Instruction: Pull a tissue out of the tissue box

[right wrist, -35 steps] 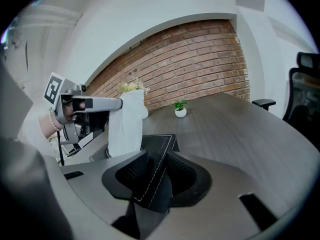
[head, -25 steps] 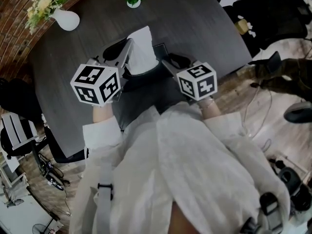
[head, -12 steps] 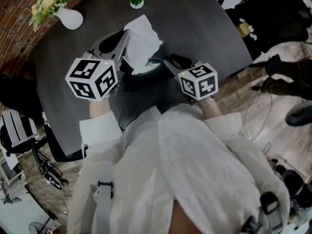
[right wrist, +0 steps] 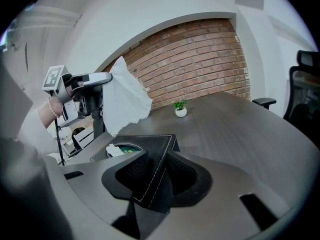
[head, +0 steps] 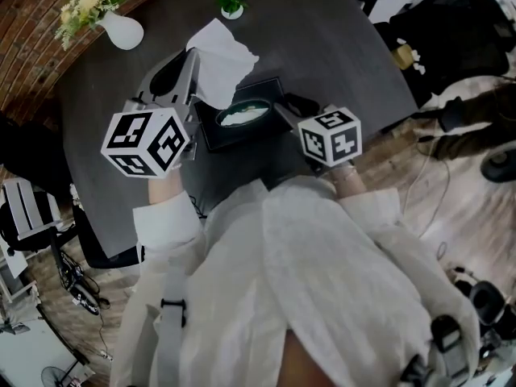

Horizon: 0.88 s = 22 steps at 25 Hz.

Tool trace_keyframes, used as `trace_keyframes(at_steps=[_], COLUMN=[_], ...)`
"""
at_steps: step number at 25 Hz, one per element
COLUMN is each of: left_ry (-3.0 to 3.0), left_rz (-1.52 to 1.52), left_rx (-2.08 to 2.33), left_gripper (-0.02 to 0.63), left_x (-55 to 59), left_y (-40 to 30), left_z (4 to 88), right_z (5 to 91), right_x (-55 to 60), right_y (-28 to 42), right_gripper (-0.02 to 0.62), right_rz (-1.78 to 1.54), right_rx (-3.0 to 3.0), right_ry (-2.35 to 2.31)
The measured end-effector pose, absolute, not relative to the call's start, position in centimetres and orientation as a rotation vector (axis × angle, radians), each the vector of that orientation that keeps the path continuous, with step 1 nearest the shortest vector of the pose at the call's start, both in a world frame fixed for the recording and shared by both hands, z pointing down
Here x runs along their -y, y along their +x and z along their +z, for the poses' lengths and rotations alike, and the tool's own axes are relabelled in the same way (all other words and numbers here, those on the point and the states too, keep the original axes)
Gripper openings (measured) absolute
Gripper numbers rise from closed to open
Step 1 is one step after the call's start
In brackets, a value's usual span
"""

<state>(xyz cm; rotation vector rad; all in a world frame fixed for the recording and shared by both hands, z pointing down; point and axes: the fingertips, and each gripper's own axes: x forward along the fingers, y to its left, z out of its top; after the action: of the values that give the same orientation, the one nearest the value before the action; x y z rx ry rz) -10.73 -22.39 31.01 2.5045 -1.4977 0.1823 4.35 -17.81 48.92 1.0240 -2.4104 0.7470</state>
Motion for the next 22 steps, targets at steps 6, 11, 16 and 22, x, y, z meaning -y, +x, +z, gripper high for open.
trace_keyframes(at_steps=[6,11,16,22], left_ry=[2.481,2.457,2.427,2.417], left_rz=[0.084,-0.013,-0.093,-0.167], left_rx=[1.546,1.588,1.612,1.633], left_gripper=[0.006,0.006,0.006,0.007], left_x=[21.7,21.1,20.4,19.7], left_y=[-11.7,-12.9,-13.8,-14.4], left_z=[30.3,29.5,29.4,28.7], right_z=[48.7,46.9,42.9,37.8], right_x=[18.0,19.0,19.0,19.5], right_y=[4.6,4.6,2.4,0.3], right_gripper=[0.12,0.12,0.103,0.061], right_rz=[0.718,0.679,0.612,0.5], right_rx=[2.38,2.406,2.596,2.745], right_ry=[1.028,1.063,0.95,0.868])
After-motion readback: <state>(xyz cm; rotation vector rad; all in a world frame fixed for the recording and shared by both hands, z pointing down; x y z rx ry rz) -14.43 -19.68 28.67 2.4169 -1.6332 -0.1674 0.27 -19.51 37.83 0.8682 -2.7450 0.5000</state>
